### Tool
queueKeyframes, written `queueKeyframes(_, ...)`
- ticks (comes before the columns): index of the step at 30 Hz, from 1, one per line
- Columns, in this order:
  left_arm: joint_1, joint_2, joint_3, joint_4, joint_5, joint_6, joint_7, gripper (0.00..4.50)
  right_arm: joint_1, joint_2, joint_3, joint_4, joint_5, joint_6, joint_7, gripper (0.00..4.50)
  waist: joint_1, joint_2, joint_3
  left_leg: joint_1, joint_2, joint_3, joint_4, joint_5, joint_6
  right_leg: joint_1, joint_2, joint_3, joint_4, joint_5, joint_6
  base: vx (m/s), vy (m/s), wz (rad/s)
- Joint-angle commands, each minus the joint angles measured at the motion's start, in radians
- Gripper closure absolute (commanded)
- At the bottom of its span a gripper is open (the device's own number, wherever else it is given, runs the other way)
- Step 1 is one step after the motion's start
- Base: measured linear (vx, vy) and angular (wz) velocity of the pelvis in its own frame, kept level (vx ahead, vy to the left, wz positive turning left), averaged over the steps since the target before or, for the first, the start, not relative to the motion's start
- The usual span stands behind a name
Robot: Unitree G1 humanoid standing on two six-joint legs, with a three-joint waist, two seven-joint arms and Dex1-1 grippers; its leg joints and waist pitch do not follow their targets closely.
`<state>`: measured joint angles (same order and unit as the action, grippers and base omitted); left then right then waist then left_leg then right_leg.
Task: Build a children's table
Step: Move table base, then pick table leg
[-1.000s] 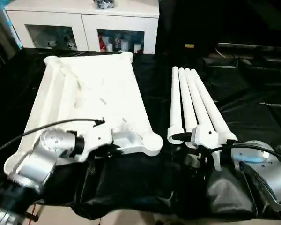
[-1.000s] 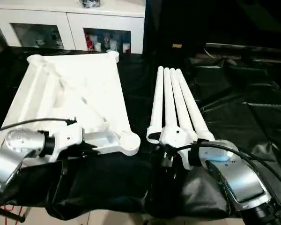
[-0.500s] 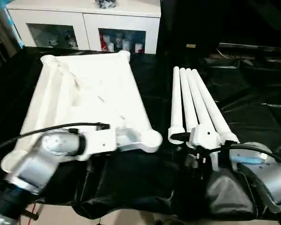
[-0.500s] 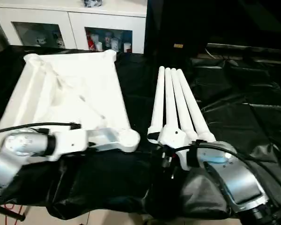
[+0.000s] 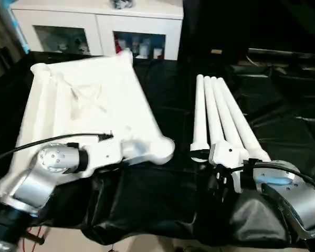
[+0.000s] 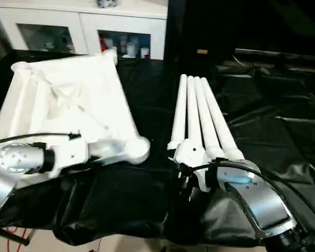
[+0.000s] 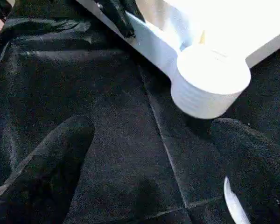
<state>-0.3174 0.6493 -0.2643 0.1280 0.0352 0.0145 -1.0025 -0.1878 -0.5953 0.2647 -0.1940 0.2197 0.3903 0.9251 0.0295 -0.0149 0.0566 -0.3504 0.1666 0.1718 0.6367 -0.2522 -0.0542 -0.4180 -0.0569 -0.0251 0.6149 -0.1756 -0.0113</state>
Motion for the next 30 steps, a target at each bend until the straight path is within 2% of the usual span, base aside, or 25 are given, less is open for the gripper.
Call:
queueKeyframes(1,-0.019,0.011,0.032,0.006,-0.020,-0.110,-0.005,4.17,-0.005,0.002,0.006,-0.013,-0.015,0.010,-0.004,0.00,0.004,0.004,-0.064,-0.001,0.053,-0.016,-0.083,-0.045,0.073,0.064,-0.073,0.043,-0.050,-0.069,-0.282,0.000,0.000,0.00)
queueKeyframes(2,-0.015,0.019,0.033,0.020,-0.029,-0.122,-0.026,3.88,-0.007,0.003,0.008,-0.015,-0.015,0.013,-0.006,0.00,0.004,0.004,-0.065,0.000,0.054,-0.016,-0.083,-0.048,0.070,0.064,-0.073,0.043,-0.050,-0.075,-0.278,0.000,0.000,0.00)
queueKeyframes(4,-0.008,0.026,0.038,0.025,-0.036,-0.124,-0.046,3.88,-0.008,0.004,0.009,-0.017,-0.015,0.015,-0.007,0.00,0.006,0.007,-0.064,0.004,0.058,-0.016,-0.086,-0.056,0.058,0.061,-0.075,0.043,-0.050,-0.086,-0.274,0.000,0.000,0.00)
queueKeyframes(5,0.009,0.048,0.046,0.019,-0.050,-0.113,-0.086,3.73,-0.006,0.003,0.010,-0.023,-0.012,0.020,-0.008,0.00,0.007,0.007,-0.062,0.006,0.059,-0.014,-0.087,-0.066,0.051,0.058,-0.074,0.042,-0.050,-0.090,-0.278,0.000,0.000,0.00)
queueKeyframes(8,0.028,0.084,0.046,0.025,-0.051,-0.103,-0.110,3.50,-0.001,0.011,-0.001,-0.029,0.005,0.022,-0.012,0.00,0.005,0.006,-0.056,0.004,0.059,-0.015,-0.092,-0.110,0.036,0.058,-0.074,0.041,-0.056,-0.162,-0.260,0.000,0.000,0.00)
queueKeyframes(9,0.030,0.092,0.048,0.030,-0.051,-0.117,-0.104,3.45,0.001,0.020,-0.012,-0.036,0.019,0.030,-0.018,0.00,0.004,0.005,-0.056,0.006,0.058,-0.016,-0.092,-0.129,0.021,0.058,-0.075,0.042,-0.061,-0.218,-0.239,0.000,0.000,0.00)
queueKeyframes(14,0.030,0.077,0.098,-0.005,-0.117,-0.070,-0.091,3.11,-0.016,0.063,-0.045,-0.052,0.030,0.055,-0.084,0.00,0.005,0.005,-0.056,0.006,0.058,-0.014,-0.094,-0.126,0.002,0.055,-0.074,0.041,-0.061,-0.228,-0.226,0.000,0.000,0.00)
queueKeyframes(15,0.024,0.043,0.152,-0.055,-0.199,0.000,-0.070,2.95,-0.055,0.124,-0.081,-0.031,0.023,0.127,-0.192,0.00,0.006,0.003,-0.057,0.006,0.058,-0.014,-0.093,-0.128,-0.001,0.053,-0.074,0.040,-0.062,-0.235,-0.226,0.000,0.000,0.00)
queueKeyframes(16,0.013,0.010,0.193,-0.096,-0.266,0.056,-0.039,2.85,-0.100,0.180,-0.116,0.000,0.021,0.209,-0.285,0.00,0.003,0.005,-0.057,0.005,0.054,-0.013,-0.093,-0.116,-0.017,0.052,-0.075,0.039,-0.059,-0.245,-0.241,0.000,0.000,0.00)
queueKeyframes(17,0.013,0.010,0.193,-0.096,-0.266,0.056,-0.039,2.78,-0.100,0.180,-0.116,0.000,0.021,0.209,-0.285,0.00,0.003,0.002,-0.057,0.003,0.051,-0.015,-0.092,-0.124,-0.030,0.052,-0.073,0.035,-0.062,-0.282,-0.235,0.000,0.000,0.00)
queueKeyframes(18,0.001,-0.015,0.210,-0.124,-0.306,0.089,-0.013,2.72,-0.146,0.226,-0.144,0.036,0.012,0.266,-0.361,0.00,0.004,0.003,-0.055,0.007,0.049,-0.013,-0.091,-0.134,-0.038,0.048,-0.071,0.037,-0.065,-0.309,-0.221,0.000,0.000,0.00)
queueKeyframes(19,-0.011,-0.038,0.220,-0.142,-0.325,0.104,0.012,2.72,-0.185,0.264,-0.168,0.069,0.006,0.313,-0.421,0.00,0.001,-0.004,-0.053,0.005,0.048,-0.012,-0.092,-0.138,-0.040,0.048,-0.067,0.037,-0.067,-0.325,-0.211,0.000,0.000,0.00)
queueKeyframes(20,-0.011,-0.038,0.220,-0.142,-0.325,0.104,0.012,2.64,-0.185,0.264,-0.168,0.069,0.006,0.313,-0.421,0.00,0.001,-0.001,-0.054,0.004,0.047,-0.014,-0.092,-0.138,-0.043,0.049,-0.068,0.036,-0.066,-0.337,-0.205,0.000,0.000,0.00)
queueKeyframes(21,-0.017,-0.056,0.217,-0.150,-0.331,0.111,0.027,2.52,-0.218,0.296,-0.188,0.104,0.004,0.323,-0.467,0.00,0.004,-0.004,-0.055,0.006,0.046,-0.013,-0.091,-0.145,-0.046,0.047,-0.068,0.036,-0.072,-0.367,-0.181,0.000,0.000,0.00)
queueKeyframes(23,-0.023,-0.089,0.207,-0.157,-0.335,0.122,0.054,2.34,-0.282,0.357,-0.227,0.185,0.002,0.339,-0.560,0.00,-0.002,0.000,-0.056,0.003,0.045,-0.014,-0.093,-0.140,-0.058,0.045,-0.068,0.036,-0.071,-0.380,-0.165,0.000,0.000,0.00)
queueKeyframes(24,-0.025,-0.101,0.199,-0.162,-0.326,0.143,0.073,2.29,-0.321,0.381,-0.240,0.250,-0.016,0.325,-0.619,0.00,-0.002,-0.003,-0.059,0.002,0.045,-0.014,-0.092,-0.130,-0.061,0.047,-0.068,0.035,-0.070,-0.371,-0.161,0.000,0.000,0.00)
queueKeyframes(26,-0.028,-0.112,0.186,-0.170,-0.300,0.159,0.093,2.09,-0.388,0.419,-0.267,0.372,-0.036,0.313,-0.715,0.00,-0.001,0.000,-0.060,0.001,0.045,-0.013,-0.092,-0.110,-0.068,0.047,-0.066,0.036,-0.065,-0.334,-0.162,0.000,0.000,0.00)
queueKeyframes(27,-0.028,-0.112,0.186,-0.170,-0.300,0.159,0.093,2.09,-0.388,0.419,-0.267,0.372,-0.036,0.313,-0.715,0.00,-0.005,0.001,-0.061,-0.001,0.042,-0.012,-0.092,-0.111,-0.072,0.047,-0.063,0.035,-0.063,-0.321,-0.166,0.000,0.000,0.00)
queueKeyframes(28,-0.031,-0.114,0.178,-0.172,-0.295,0.166,0.089,2.00,-0.417,0.433,-0.284,0.429,-0.036,0.298,-0.755,0.00,-0.001,-0.003,-0.060,0.000,0.043,-0.011,-0.092,-0.109,-0.071,0.048,-0.066,0.036,-0.064,-0.317,-0.159,0.000,0.000,0.00)
queueKeyframes(30,-0.031,-0.115,0.170,-0.188,-0.287,0.184,0.093,1.93,-0.461,0.459,-0.310,0.503,-0.042,0.292,-0.803,0.00,-0.001,-0.002,-0.064,-0.003,0.041,-0.010,-0.091,-0.087,-0.070,0.053,-0.063,0.035,-0.059,-0.275,-0.161,0.000,0.000,0.00)
